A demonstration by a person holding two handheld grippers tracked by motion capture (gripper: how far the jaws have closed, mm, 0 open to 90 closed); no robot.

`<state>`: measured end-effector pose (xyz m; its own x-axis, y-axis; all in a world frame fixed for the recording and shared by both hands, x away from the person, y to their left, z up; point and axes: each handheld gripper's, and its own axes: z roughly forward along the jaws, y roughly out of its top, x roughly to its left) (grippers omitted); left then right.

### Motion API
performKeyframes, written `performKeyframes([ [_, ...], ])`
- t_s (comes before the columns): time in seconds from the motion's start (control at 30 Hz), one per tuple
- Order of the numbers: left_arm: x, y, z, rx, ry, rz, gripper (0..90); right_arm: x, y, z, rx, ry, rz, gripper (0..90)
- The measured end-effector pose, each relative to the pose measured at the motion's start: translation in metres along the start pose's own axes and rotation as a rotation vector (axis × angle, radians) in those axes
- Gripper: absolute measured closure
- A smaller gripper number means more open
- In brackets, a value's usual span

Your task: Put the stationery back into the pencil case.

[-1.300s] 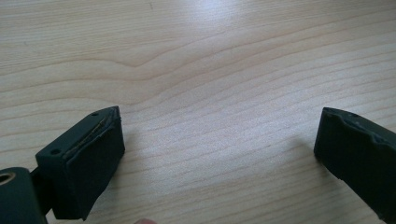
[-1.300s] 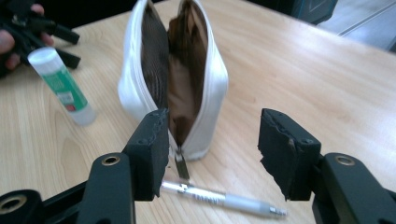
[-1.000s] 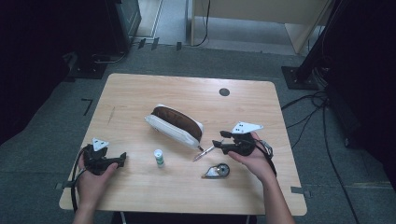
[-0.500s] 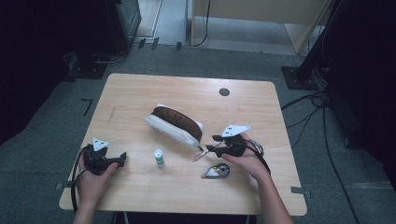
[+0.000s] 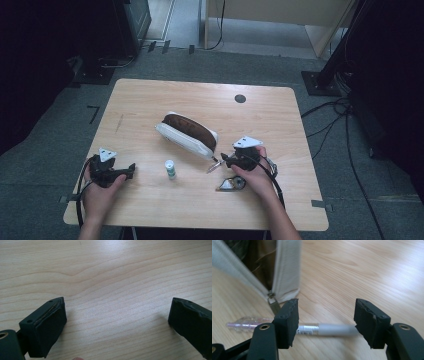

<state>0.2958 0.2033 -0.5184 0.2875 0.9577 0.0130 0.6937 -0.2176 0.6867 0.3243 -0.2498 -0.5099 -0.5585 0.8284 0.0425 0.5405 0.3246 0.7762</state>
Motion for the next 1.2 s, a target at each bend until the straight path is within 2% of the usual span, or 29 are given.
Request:
performKeyframes([
  [0.1,0.000,0.000,0.000,0.000,0.000,0.000,1.8,0.004,-0.003,-0.009,-0.029,-0.046,0.066,35.9],
  [0.2,0.000,0.000,0.000,0.000,0.000,0.000,1.8,0.008,-0.006,-0.011,0.001,-0.122,0.112,33.7],
  [0.23,0.000,0.000,0.000,0.000,0.000,0.000,1.8,0.011,-0.007,-0.013,0.018,-0.166,0.177,33.3],
  [0.27,0.000,0.000,0.000,0.000,0.000,0.000,1.8,0.012,-0.007,-0.014,0.019,-0.169,0.211,33.1],
  [0.3,0.000,0.000,0.000,0.000,0.000,0.000,1.8,0.012,-0.007,-0.014,0.019,-0.169,0.211,33.1],
  [0.43,0.000,0.000,0.000,0.000,0.000,0.000,1.8,0.017,-0.005,-0.015,0.047,-0.194,0.291,28.8],
  [0.5,0.000,0.000,0.000,0.000,0.000,0.000,1.8,0.019,-0.006,-0.014,0.060,-0.196,0.306,27.8],
  [0.6,0.000,0.000,0.000,0.000,0.000,0.000,1.8,0.022,-0.008,-0.011,0.074,-0.190,0.318,28.0],
  [0.77,0.000,0.000,0.000,0.000,0.000,0.000,1.8,0.024,-0.009,-0.006,0.094,-0.176,0.301,30.6],
  [1.0,0.000,0.000,0.000,0.000,0.000,-0.001,1.8,0.018,-0.007,-0.006,0.102,-0.192,0.250,50.6],
  [1.2,0.000,0.000,0.000,0.000,0.000,0.000,1.8,0.009,-0.007,-0.005,0.088,-0.167,0.254,61.4],
])
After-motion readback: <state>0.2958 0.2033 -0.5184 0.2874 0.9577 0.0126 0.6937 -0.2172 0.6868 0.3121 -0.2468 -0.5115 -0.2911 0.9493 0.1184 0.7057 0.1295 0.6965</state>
